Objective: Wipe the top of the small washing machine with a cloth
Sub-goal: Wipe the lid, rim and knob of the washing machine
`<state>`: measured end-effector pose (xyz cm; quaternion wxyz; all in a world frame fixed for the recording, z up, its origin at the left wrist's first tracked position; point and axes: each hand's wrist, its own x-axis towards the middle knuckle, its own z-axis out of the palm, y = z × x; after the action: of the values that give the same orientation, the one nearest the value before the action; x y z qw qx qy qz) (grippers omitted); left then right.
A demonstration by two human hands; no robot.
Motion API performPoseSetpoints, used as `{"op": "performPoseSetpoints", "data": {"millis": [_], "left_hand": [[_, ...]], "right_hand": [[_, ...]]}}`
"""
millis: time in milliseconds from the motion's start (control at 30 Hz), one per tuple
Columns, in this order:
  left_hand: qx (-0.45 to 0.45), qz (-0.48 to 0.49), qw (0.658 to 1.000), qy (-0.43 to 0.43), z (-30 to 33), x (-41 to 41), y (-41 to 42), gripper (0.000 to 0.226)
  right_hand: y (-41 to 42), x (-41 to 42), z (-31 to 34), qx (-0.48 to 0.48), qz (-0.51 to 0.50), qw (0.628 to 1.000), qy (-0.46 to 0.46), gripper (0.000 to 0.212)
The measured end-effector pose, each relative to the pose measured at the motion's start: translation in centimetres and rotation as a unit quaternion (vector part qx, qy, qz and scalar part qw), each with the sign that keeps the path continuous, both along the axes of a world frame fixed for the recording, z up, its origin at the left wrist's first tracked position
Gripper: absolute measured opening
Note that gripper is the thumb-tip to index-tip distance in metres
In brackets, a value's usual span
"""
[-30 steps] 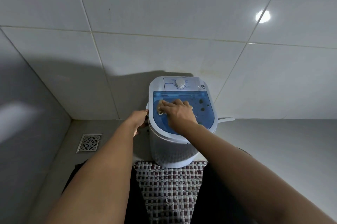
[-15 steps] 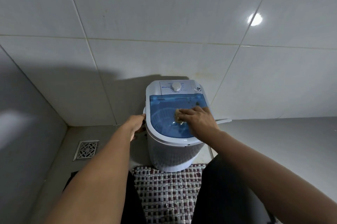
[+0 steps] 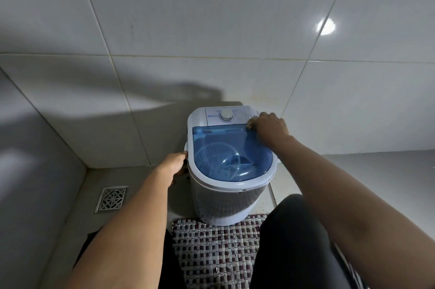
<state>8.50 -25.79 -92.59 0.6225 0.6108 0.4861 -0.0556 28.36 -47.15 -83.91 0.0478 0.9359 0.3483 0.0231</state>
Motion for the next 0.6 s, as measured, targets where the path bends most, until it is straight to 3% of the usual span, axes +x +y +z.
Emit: {"op": "performPoseSetpoints", "data": {"millis": [367, 600], "left_hand": [[0.0, 0.005, 1.0, -0.013, 1.0, -0.1, -0.7, 0.032], [-0.013, 0.019, 1.0, 0.001, 0.1, 0.0, -0.2, 0.042]], "right_hand": [[-2.9, 0.8, -3.0, 0.157, -0.042, 0.984, 0.072, 0.038], [-4.0, -2.8, -3.4, 0.14, -0.021, 0.988, 0.058, 0.041]]}}
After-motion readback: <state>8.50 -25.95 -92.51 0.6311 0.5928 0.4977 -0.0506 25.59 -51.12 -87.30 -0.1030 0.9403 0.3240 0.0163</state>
